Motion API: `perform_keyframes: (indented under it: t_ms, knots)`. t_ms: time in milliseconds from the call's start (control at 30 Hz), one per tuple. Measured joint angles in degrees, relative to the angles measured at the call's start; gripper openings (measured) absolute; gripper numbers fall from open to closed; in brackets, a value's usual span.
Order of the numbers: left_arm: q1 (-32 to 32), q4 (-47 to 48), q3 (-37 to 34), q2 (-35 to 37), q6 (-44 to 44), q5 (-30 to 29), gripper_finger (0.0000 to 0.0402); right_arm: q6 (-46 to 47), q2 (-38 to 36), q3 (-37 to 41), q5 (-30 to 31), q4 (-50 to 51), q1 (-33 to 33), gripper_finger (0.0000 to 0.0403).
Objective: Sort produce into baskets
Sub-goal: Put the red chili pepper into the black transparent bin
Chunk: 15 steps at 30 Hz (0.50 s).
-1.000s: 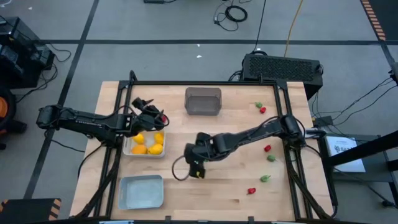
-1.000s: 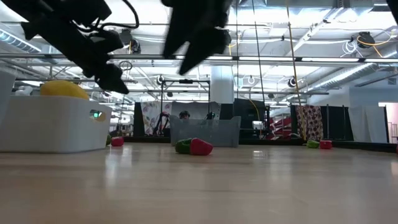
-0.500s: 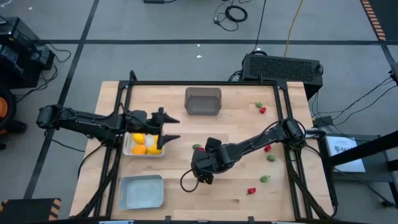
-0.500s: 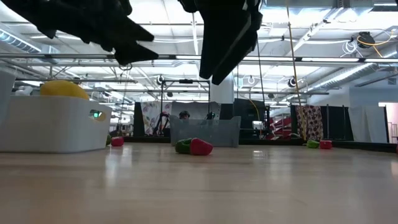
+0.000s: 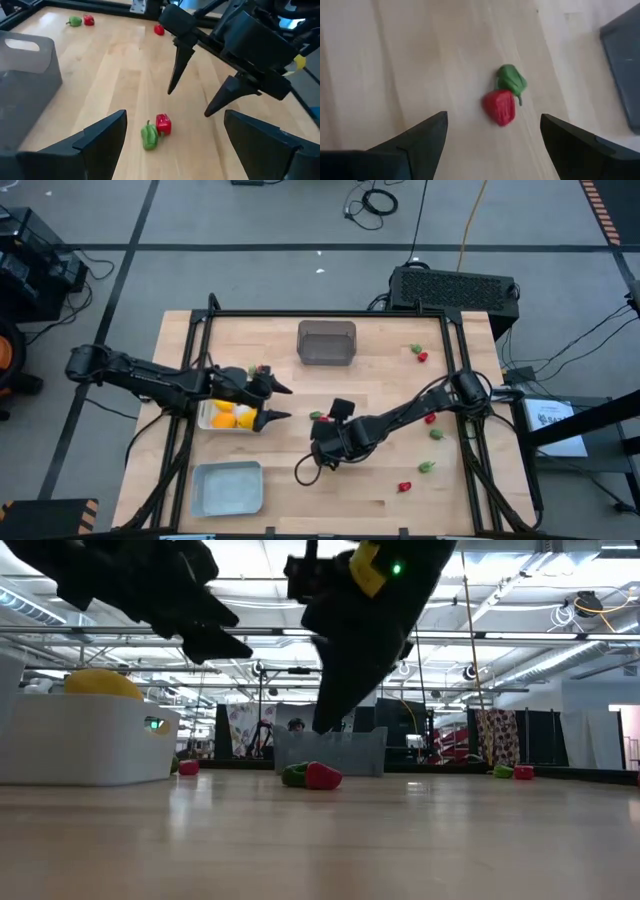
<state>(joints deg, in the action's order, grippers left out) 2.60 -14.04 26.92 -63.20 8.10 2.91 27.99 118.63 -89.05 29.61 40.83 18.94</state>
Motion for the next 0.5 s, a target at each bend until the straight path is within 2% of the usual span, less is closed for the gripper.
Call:
perform_keyframes:
  t_ms: [167, 300, 500]
  knots:
    - [-0.3, -3.5, 0.0, -1.5, -1.0, 0.4, 0.0341, -0.6, 0.0, 4.3, -0.4, -5.4, -1.6, 0.0309]
    - [-0.3, -3.6, 0.0, -1.5, -1.3, 3.5, 0.0341, -1.6, 0.0, 7.9, -3.9, -10.9, -3.3, 0.0309]
    - [-0.3, -3.1, 0.0, -1.5, -1.4, 3.8, 0.0341, -3.2, 0.0, 10.9, -4.5, -16.7, -4.8, 0.0309]
